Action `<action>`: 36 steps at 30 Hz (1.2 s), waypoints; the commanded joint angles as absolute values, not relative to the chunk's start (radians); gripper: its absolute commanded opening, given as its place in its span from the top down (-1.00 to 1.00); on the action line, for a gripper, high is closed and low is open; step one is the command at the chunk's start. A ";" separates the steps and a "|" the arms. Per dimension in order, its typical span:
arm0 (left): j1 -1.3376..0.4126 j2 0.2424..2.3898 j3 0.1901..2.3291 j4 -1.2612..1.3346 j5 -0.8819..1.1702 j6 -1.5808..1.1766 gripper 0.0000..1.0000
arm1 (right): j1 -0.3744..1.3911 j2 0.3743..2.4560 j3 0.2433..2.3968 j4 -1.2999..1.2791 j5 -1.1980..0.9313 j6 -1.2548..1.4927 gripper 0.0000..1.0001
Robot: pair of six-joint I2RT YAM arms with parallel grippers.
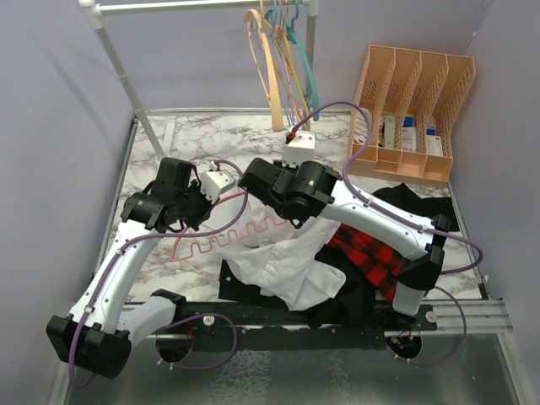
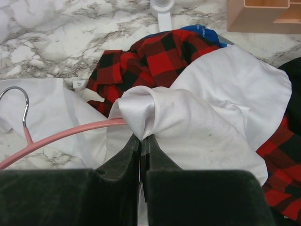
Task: Place the shirt on the hanger
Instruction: Hang the shirt at the center of the board.
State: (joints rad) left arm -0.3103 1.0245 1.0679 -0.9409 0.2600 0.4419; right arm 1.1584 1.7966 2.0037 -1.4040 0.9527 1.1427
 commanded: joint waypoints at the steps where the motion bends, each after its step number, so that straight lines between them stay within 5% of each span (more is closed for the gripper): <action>1: -0.322 1.010 1.110 -0.939 0.205 0.350 1.00 | 1.158 1.760 2.051 -1.256 0.908 1.049 0.98; 36: -0.397 1.167 1.380 -0.772 -0.123 0.245 1.00 | 1.157 1.839 2.328 -0.818 0.623 0.787 0.98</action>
State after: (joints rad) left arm -0.3840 1.1683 1.3659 -0.8551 -0.0807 0.2501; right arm 1.1412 1.8545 2.3375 -0.9272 0.7055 0.7834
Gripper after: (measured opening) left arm 0.108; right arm 0.021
